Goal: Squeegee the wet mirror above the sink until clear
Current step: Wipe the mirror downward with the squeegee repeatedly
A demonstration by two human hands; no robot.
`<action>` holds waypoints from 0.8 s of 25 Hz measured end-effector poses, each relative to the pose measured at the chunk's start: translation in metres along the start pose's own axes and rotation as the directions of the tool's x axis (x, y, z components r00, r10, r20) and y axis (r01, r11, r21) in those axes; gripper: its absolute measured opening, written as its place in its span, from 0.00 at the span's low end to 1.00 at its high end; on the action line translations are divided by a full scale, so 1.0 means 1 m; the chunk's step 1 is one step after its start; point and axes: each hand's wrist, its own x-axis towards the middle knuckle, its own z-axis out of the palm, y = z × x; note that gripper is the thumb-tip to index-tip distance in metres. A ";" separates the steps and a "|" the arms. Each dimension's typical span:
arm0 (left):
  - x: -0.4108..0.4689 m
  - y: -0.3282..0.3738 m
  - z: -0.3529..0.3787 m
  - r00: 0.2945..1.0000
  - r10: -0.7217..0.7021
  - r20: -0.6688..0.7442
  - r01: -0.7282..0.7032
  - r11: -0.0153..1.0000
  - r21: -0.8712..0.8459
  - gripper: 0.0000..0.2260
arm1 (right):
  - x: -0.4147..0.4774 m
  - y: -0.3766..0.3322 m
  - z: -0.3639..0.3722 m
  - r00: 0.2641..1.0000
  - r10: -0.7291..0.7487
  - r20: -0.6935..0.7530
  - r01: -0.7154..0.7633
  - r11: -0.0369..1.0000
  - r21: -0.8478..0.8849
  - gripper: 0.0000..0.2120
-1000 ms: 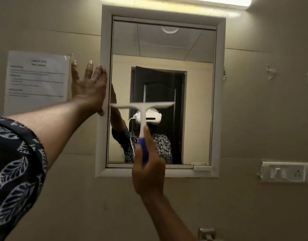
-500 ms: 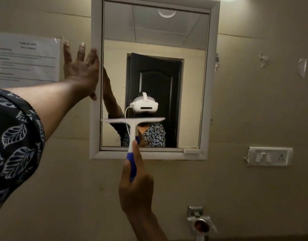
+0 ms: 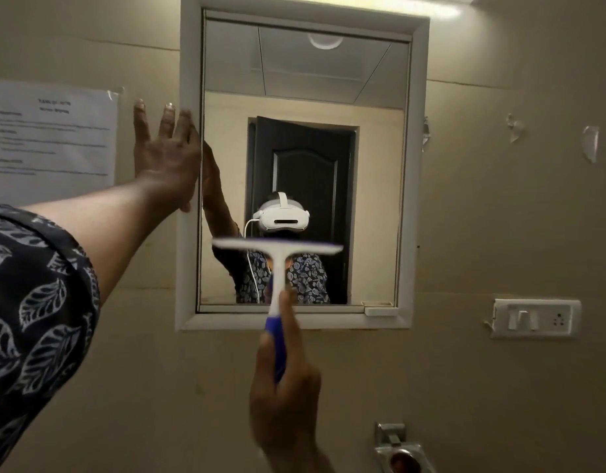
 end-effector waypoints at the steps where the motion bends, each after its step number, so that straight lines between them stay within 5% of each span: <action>1: 0.001 0.001 0.000 1.000 -0.001 0.005 0.001 1.000 0.019 0.55 | 0.031 -0.009 -0.003 0.999 -0.035 -0.004 0.035 0.999 0.007 0.22; 8: 0.005 0.006 0.000 1.000 -0.004 -0.003 0.005 0.996 0.090 0.54 | 0.224 -0.081 -0.003 0.952 -0.285 -0.113 0.286 0.958 -0.007 0.22; 20: 0.008 0.005 0.003 1.000 -0.003 -0.023 0.004 0.999 0.047 0.50 | 0.272 -0.122 0.049 0.947 -0.262 -0.184 0.260 0.965 -0.035 0.22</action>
